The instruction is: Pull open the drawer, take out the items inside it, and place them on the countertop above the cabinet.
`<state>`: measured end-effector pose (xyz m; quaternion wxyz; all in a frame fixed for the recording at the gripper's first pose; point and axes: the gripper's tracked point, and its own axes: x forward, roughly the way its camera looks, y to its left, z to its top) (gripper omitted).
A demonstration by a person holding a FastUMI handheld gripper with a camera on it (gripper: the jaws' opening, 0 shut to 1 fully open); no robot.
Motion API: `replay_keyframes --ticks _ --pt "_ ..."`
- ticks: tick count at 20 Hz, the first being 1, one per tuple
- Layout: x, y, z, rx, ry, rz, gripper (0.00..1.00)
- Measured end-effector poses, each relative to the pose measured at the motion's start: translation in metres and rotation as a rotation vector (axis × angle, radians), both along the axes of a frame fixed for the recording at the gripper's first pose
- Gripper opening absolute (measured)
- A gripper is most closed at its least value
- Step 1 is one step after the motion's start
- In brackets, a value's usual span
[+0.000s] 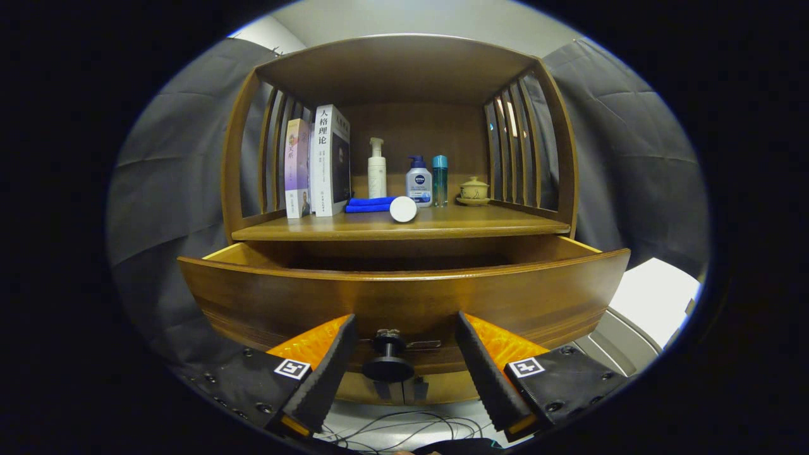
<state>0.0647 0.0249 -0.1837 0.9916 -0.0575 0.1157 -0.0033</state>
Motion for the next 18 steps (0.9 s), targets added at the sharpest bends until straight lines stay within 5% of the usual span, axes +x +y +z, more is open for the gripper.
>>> replay_keyframes --ticks 18 --pt "0.103 0.009 -0.005 0.024 0.028 0.001 0.98"
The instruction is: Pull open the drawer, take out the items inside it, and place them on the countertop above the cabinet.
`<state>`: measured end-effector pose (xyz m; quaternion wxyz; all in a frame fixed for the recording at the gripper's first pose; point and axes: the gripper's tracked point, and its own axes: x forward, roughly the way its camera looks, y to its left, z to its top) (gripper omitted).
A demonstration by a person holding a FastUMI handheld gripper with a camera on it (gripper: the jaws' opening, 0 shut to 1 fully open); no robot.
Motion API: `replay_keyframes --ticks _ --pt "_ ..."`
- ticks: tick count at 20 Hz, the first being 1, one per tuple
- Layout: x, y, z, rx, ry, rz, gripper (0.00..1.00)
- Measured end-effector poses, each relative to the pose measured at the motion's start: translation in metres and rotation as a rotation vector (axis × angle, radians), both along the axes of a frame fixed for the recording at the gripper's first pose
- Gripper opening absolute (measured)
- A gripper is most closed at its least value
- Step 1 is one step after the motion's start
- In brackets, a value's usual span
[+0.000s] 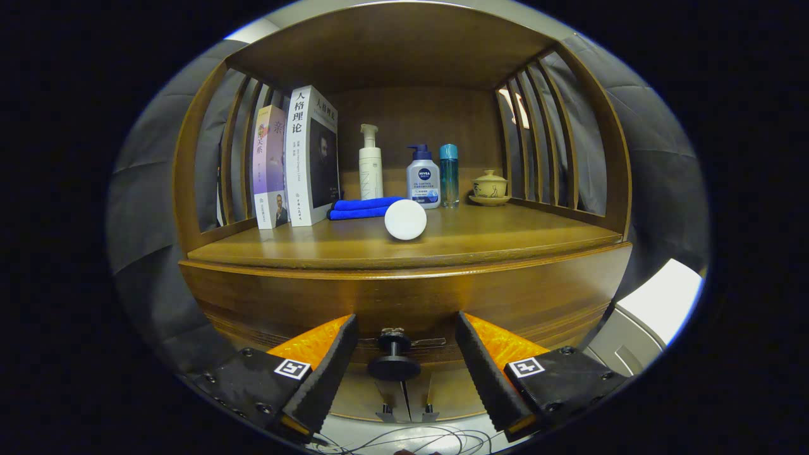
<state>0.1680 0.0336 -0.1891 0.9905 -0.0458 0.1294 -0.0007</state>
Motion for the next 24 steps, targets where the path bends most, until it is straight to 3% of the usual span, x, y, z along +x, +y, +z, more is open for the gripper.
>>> replay_keyframes --ticks 7,12,18,24 --pt "-0.006 0.005 -0.017 -0.011 0.042 -0.004 0.98" --pt "-0.035 0.008 0.006 -0.094 -0.040 0.019 0.98" --pt "-0.092 0.011 0.058 0.010 -0.093 0.048 0.98" --pt "-0.138 0.011 0.118 0.037 -0.160 0.088 0.98"
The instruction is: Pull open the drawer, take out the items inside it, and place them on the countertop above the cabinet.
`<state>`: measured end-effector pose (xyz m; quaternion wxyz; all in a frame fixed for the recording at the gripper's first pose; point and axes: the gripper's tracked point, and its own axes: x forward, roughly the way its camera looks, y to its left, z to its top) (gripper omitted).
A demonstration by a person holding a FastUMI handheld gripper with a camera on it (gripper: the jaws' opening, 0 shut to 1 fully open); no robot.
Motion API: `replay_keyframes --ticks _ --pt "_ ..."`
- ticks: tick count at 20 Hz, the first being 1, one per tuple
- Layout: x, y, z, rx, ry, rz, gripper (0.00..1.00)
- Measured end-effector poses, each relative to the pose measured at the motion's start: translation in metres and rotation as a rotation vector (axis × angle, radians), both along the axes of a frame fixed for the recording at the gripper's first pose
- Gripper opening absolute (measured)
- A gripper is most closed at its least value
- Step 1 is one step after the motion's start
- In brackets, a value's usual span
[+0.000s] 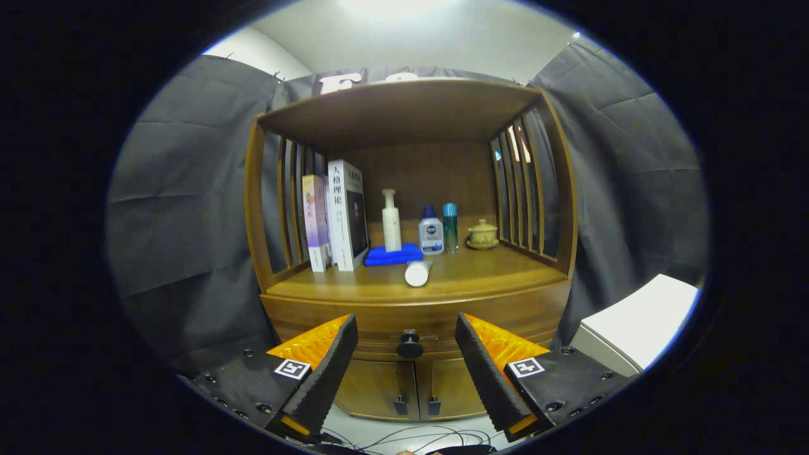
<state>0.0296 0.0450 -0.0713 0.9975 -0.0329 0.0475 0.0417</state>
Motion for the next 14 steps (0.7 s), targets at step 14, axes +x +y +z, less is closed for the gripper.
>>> replay_keyframes --ticks 14 --pt "-0.081 -0.007 0.122 0.027 -0.204 0.029 0.97"
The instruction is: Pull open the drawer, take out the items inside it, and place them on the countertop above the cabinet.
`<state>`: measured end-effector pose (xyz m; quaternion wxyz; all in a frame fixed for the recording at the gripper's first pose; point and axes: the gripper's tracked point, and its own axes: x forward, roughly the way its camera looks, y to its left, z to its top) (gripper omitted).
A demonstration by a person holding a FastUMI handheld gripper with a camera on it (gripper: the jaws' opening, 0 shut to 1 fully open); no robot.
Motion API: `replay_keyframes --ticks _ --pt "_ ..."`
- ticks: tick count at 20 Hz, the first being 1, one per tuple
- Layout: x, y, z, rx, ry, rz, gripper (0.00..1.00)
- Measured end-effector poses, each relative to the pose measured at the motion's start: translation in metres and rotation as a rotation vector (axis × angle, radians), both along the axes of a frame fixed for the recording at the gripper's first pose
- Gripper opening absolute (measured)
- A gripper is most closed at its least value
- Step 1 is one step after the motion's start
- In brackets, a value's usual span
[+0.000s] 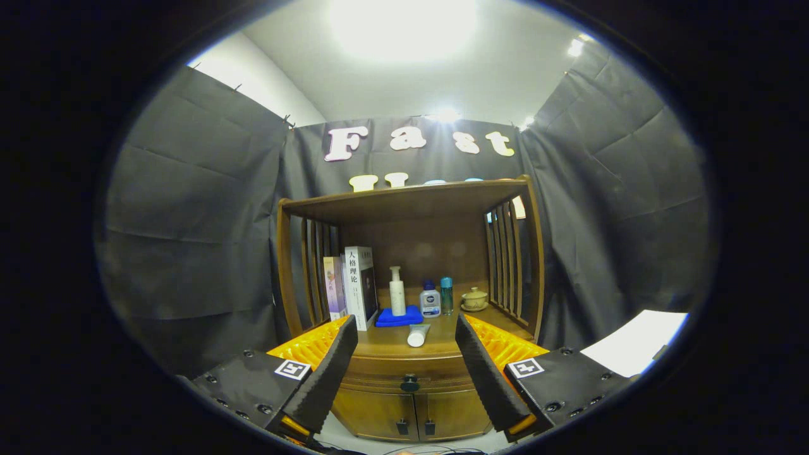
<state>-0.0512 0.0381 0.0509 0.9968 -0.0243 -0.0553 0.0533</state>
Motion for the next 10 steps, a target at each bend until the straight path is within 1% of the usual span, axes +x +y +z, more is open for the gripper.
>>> replay_keyframes --ticks 8,10 --pt "-0.006 -0.030 0.009 0.083 -0.005 -0.012 0.98" --pt "-0.006 -0.037 0.011 0.087 -0.013 -0.024 0.98"
